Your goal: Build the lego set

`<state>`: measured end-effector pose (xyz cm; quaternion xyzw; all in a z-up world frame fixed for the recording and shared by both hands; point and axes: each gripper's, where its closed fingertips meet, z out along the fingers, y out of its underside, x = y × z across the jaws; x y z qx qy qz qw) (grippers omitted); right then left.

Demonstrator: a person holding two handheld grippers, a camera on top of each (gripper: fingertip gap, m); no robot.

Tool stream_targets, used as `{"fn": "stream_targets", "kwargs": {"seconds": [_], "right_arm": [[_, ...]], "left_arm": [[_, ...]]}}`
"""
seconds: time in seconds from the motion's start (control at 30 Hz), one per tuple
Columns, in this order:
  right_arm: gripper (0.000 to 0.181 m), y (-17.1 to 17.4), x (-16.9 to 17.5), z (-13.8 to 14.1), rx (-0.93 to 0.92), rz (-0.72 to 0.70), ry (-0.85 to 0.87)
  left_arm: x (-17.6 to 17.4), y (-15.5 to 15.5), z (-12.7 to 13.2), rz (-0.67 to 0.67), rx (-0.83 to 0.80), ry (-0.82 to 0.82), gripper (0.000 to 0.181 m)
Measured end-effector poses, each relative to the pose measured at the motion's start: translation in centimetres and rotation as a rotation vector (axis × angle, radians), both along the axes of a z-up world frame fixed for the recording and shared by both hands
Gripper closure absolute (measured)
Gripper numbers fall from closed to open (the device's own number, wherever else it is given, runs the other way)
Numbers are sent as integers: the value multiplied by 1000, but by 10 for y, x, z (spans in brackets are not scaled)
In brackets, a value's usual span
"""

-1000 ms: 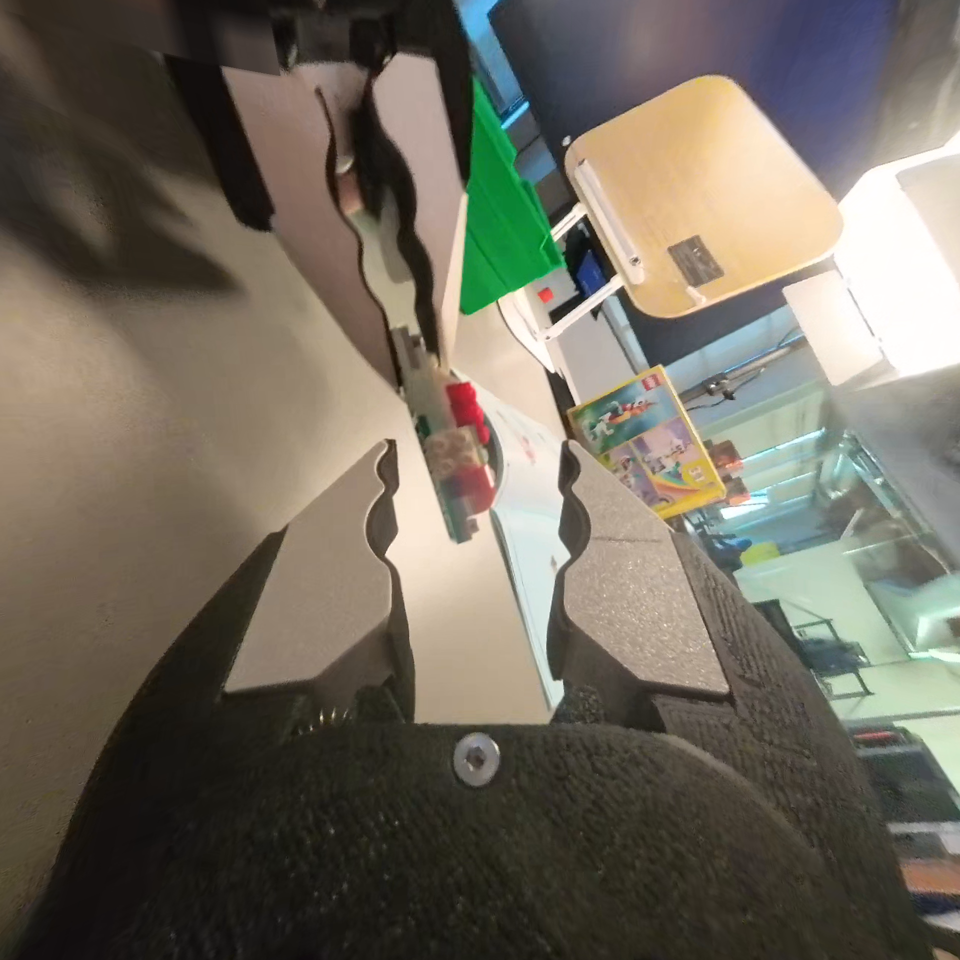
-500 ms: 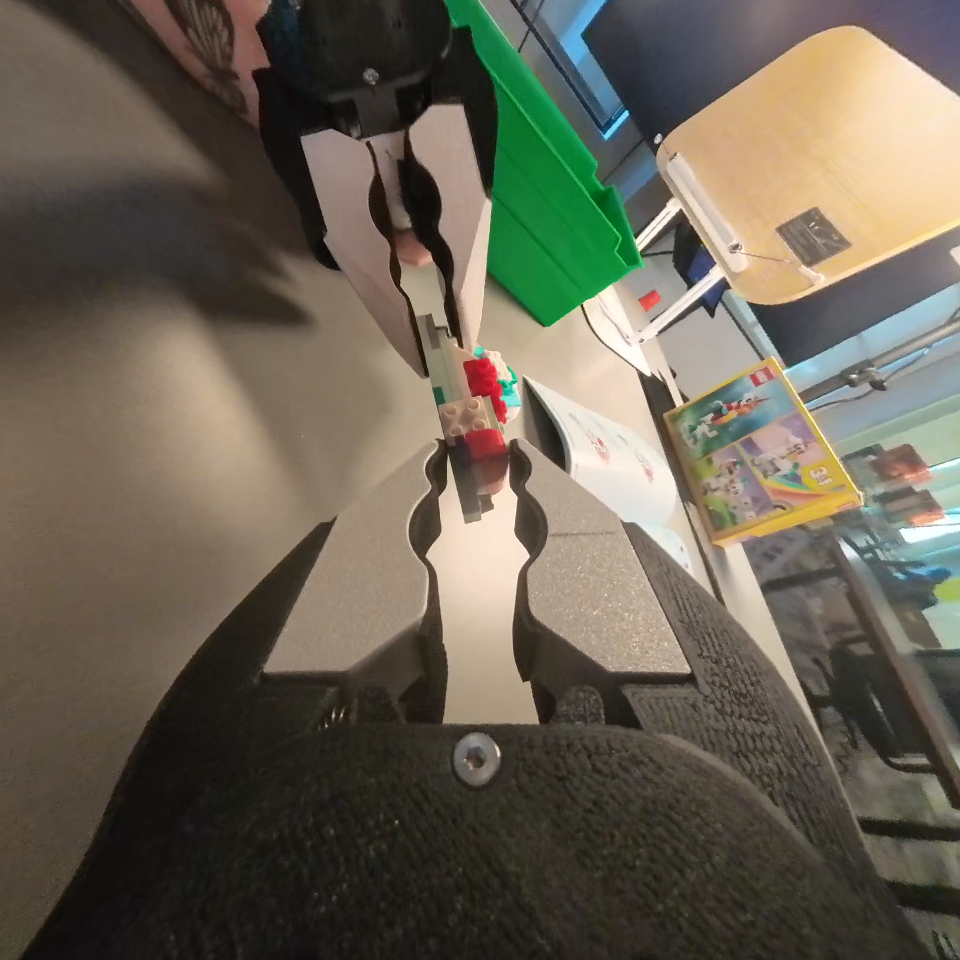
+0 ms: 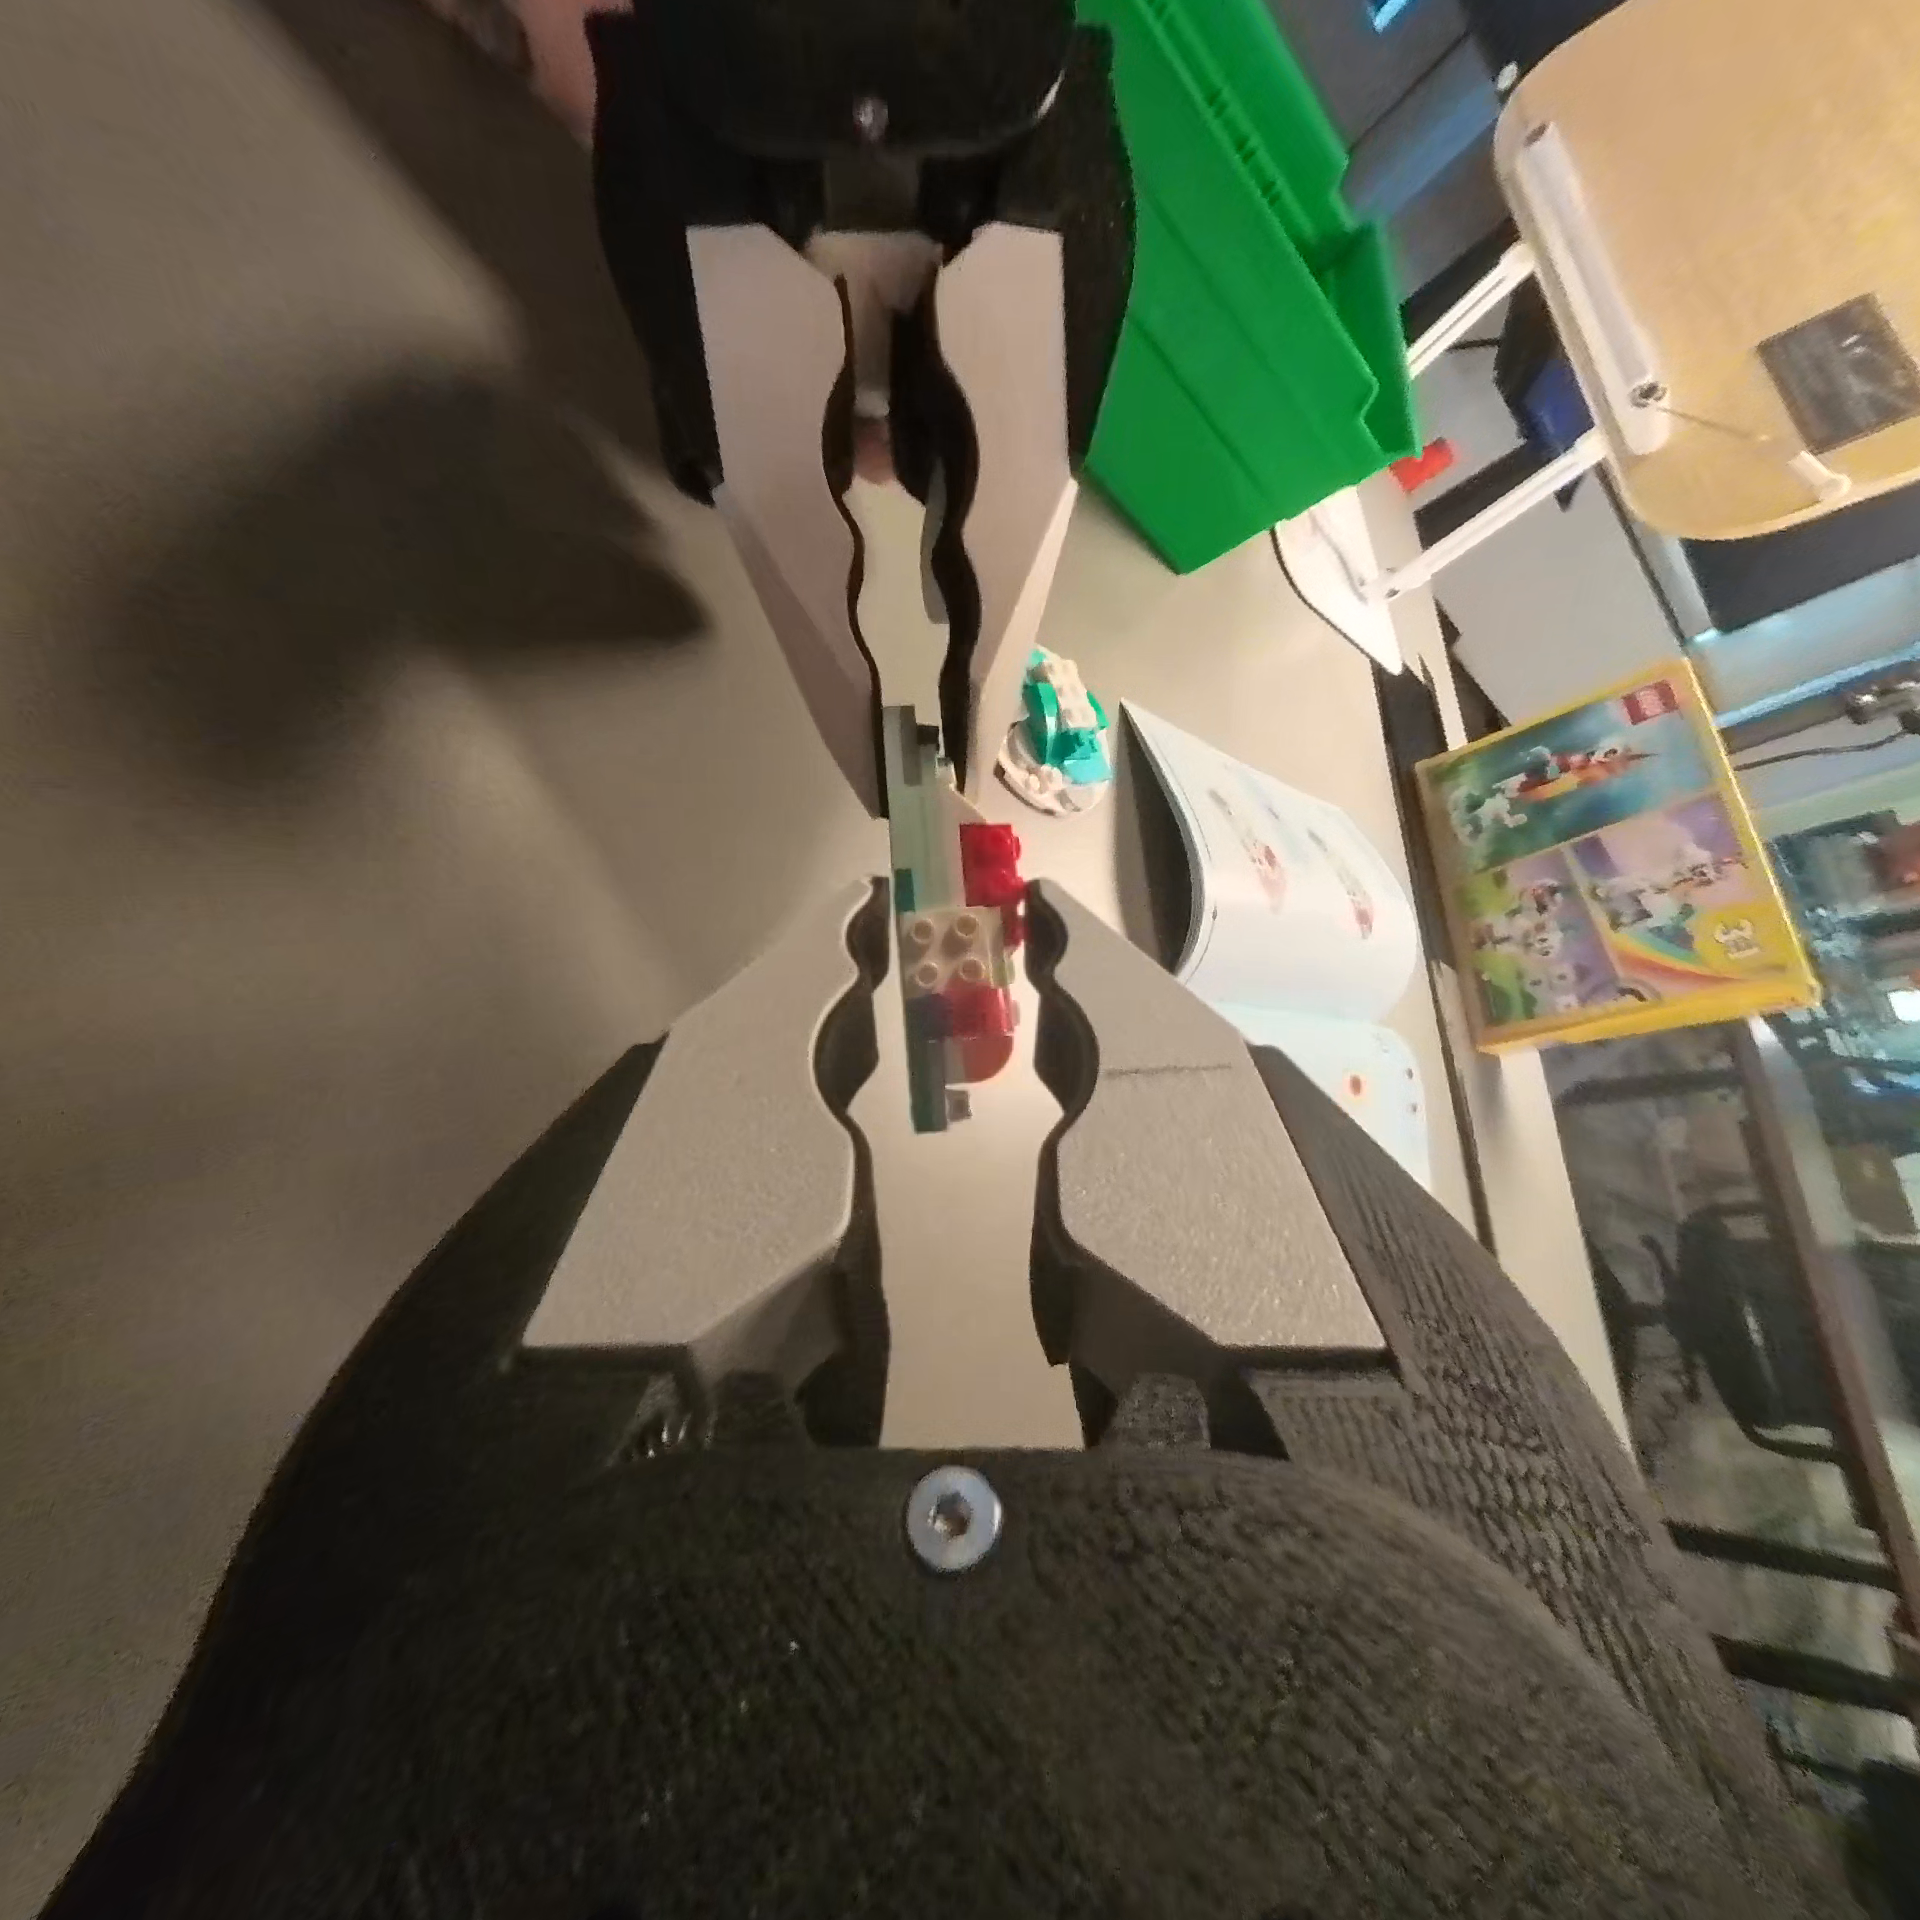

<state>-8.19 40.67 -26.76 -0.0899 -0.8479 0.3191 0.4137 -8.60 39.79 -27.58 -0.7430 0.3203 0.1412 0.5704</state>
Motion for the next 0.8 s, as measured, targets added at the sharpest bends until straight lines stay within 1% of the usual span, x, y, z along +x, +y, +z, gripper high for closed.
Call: {"fn": "stream_targets", "kwargs": {"seconds": [0.03,0.2,0.7,0.8], "right_arm": [[158,1,0,-2,13,-3,-4],[155,1,-1,-6,53,-8,0],[159,0,1,-8,174,34,71],[159,0,1,-11,155,30,37]], "left_arm": [[0,0,-1,0,-10,0,170],[2,1,-4,-6,-21,5,170],[3,-1,-5,-13,-29,20,170],[4,0,-8,-15,-37,31,170]]}}
